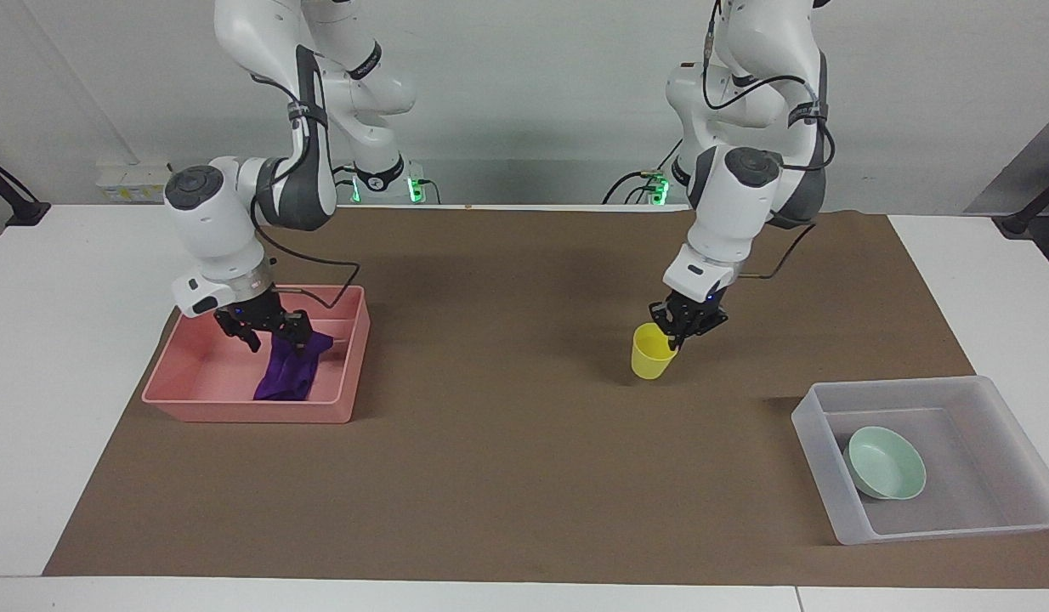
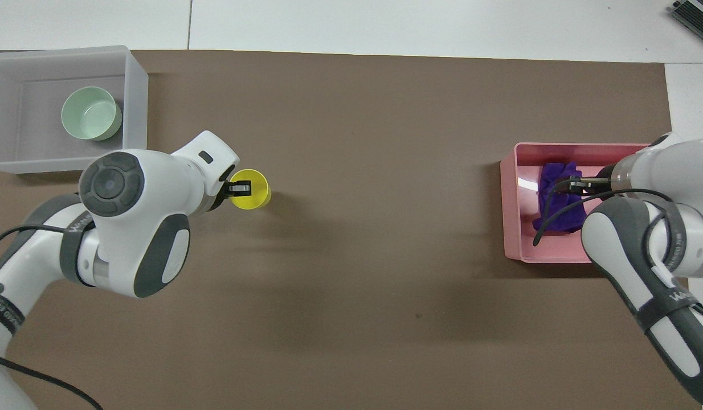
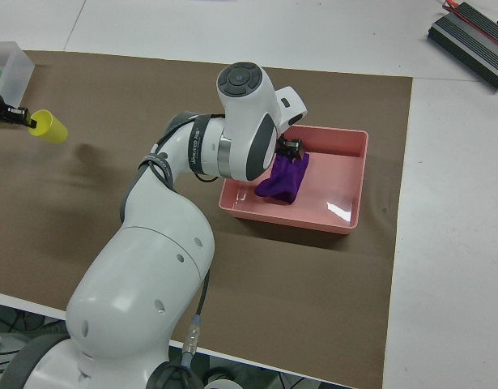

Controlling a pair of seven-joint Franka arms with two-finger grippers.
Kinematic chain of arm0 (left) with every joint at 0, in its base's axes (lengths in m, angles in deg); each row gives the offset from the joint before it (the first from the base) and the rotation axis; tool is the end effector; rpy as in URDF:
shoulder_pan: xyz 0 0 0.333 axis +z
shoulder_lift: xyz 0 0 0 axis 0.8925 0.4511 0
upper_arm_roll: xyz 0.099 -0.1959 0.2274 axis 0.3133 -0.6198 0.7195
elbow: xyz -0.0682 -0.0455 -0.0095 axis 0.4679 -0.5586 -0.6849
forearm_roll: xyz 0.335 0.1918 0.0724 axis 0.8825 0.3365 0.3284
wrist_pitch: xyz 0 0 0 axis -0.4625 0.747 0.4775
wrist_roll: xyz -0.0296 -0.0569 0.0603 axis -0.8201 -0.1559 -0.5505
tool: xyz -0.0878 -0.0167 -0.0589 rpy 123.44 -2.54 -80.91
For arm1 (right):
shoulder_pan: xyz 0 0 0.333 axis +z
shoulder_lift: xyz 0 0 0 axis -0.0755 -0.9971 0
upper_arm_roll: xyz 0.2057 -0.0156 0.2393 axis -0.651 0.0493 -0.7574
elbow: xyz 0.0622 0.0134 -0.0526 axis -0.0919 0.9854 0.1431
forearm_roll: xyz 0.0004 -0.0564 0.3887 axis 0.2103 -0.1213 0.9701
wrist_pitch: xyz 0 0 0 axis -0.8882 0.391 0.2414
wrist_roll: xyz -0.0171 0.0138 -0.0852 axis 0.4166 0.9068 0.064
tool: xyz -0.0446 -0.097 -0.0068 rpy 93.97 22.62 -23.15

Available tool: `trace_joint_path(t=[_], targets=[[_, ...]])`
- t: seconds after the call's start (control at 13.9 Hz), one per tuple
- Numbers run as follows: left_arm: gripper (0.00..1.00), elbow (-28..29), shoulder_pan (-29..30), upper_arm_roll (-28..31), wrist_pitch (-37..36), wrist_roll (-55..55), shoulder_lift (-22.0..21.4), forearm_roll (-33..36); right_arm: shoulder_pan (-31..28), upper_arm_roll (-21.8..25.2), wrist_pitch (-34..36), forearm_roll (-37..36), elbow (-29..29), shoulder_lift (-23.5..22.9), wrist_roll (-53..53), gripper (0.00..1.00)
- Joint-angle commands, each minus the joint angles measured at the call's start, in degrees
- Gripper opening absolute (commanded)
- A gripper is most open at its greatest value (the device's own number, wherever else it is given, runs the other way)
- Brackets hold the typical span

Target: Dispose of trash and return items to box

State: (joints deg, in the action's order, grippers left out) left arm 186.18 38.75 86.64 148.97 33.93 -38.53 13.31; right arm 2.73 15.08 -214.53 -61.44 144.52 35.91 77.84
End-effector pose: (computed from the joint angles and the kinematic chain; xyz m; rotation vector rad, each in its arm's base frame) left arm 0.5661 -0.1893 0.4390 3.0279 0.0378 0.3089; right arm 0.5785 -0.0412 0.4185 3.1056 -0.1800 0.1647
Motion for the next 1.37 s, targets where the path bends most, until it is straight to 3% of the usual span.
trace_joint_path(t=[0.0, 0.22, 0.43, 0.58, 0.86, 1.3], targets=[[0.00, -5.9, 6.7, -0.1, -3.0, 1.0, -0.1, 2.6, 3.0, -0.5, 5.2, -0.5, -1.1, 4.1, -6.2, 1.00], [0.00, -17.7, 14.6, -0.1, -6.1, 5.1, 5.6, 4.2, 4.1, -0.5, 14.1, -0.5, -5.6, 8.0, -8.5, 1.00], [0.00, -27.3, 22.7, -0.6, -10.0, 15.2, 12.0, 2.2, 3.4, -0.3, 25.7, -0.5, -15.0, 8.2, -7.9, 1.00], [0.00, -33.4, 25.8, -0.9, -10.6, 17.5, 16.8, 0.8, 3.3, 0.0, 29.8, 0.0, -18.0, 8.7, -7.1, 1.00], [0.00, -36.4, 28.8, -1.7, -10.7, 17.8, 23.0, 0.6, 3.2, 0.4, 38.0, -0.2, -24.7, 8.8, -4.3, 1.00], [0.00, -37.8, 31.8, -4.1, -8.0, 17.7, 29.4, 0.1, 3.0, 0.3, 37.9, 0.5, -21.8, 10.5, -3.5, 1.00]])
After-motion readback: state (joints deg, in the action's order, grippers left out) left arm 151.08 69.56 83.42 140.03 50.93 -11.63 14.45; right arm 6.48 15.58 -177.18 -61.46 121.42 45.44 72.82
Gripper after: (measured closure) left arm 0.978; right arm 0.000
